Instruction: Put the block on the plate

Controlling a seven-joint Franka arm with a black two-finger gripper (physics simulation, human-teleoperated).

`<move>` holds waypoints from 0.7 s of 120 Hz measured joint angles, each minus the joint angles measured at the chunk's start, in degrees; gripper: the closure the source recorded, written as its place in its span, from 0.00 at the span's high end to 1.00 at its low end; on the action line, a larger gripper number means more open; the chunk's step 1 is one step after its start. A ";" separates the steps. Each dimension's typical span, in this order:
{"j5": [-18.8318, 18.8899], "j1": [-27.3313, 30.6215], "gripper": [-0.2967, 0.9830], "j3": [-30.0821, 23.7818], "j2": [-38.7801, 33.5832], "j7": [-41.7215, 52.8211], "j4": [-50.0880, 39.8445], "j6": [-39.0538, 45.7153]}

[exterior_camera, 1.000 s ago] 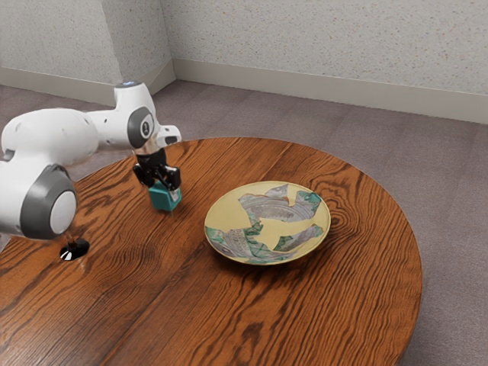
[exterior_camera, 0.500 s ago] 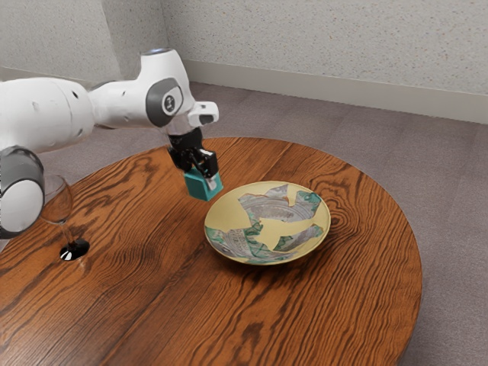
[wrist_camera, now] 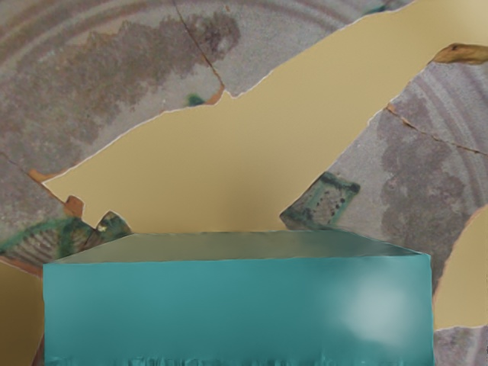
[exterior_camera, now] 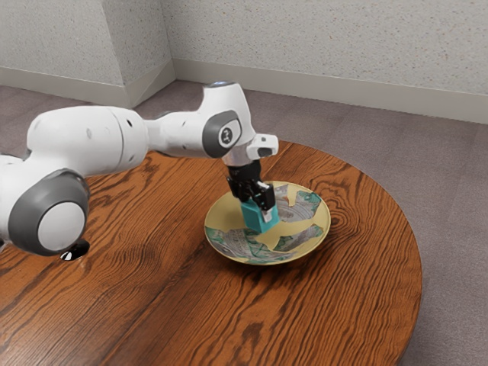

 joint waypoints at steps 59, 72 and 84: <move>3.79 3.03 0.75 1.17 -14.83 0.17 -5.97 -6.51; 7.86 4.37 0.76 1.31 -21.54 0.20 -8.31 -9.63; 11.08 4.53 0.76 1.25 -27.25 0.27 -8.40 -12.48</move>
